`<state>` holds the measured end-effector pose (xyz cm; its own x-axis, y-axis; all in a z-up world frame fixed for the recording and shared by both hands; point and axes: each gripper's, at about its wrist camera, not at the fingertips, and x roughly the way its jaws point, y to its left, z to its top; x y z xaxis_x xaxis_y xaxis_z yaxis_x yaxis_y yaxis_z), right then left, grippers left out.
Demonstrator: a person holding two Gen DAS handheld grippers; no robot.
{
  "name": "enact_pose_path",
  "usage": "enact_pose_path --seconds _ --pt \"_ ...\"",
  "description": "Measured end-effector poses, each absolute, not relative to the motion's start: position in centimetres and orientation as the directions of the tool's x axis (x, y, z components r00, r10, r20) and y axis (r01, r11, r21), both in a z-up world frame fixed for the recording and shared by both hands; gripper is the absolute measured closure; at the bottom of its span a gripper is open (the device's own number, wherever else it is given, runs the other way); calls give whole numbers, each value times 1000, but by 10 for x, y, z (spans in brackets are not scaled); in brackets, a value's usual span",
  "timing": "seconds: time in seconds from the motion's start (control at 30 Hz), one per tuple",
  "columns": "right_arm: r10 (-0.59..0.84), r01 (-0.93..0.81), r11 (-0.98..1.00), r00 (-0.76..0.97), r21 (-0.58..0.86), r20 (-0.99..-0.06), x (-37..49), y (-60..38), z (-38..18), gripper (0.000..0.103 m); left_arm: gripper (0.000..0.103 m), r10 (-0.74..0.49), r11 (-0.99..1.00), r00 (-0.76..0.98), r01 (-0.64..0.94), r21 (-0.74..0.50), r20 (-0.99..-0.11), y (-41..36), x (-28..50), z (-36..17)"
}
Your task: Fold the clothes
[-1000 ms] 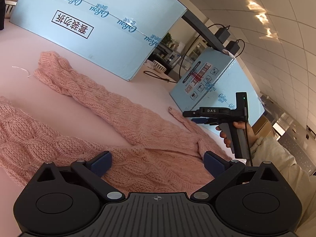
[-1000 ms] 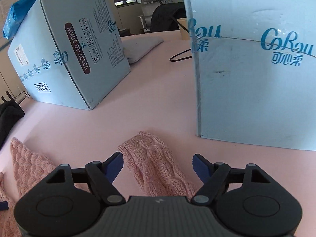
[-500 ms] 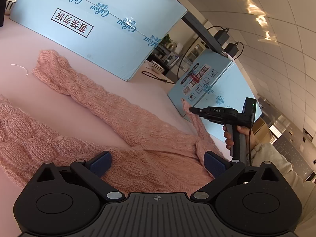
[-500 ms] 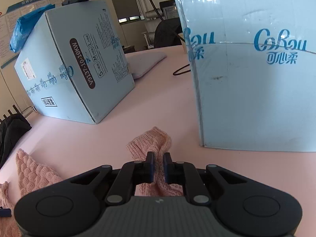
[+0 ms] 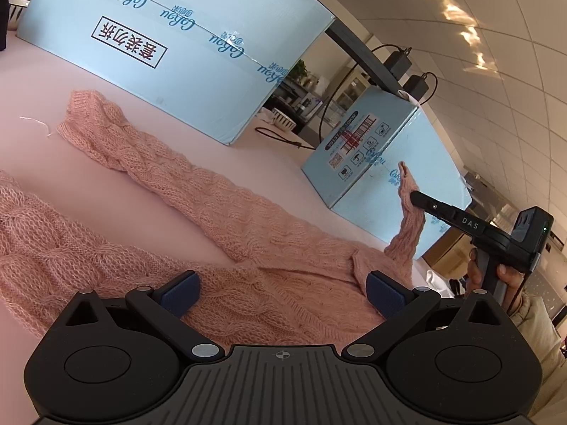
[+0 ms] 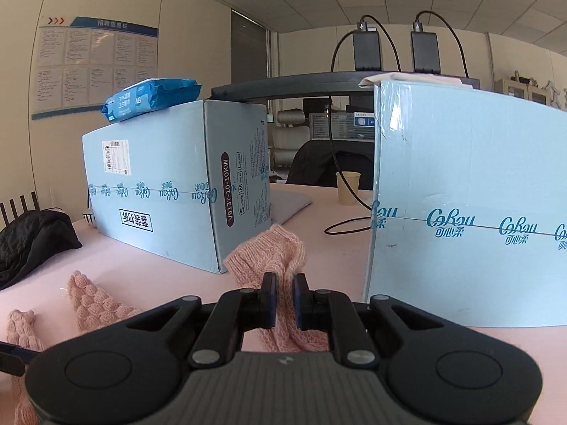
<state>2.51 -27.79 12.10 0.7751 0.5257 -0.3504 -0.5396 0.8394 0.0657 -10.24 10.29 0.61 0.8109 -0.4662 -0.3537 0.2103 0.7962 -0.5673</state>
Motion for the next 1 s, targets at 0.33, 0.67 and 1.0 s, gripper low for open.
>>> enact_pose_path --seconds 0.33,0.67,1.0 --pt "588 -618 780 667 101 -457 -26 -258 118 92 2 -463 801 810 210 -561 -359 102 -102 6" --pt "565 -618 779 617 107 -548 -53 -243 101 91 2 -461 803 811 210 -557 -360 101 -103 6" --pt "542 -610 784 581 117 -608 -65 -233 85 90 2 -461 804 811 210 -556 -360 99 -104 6"
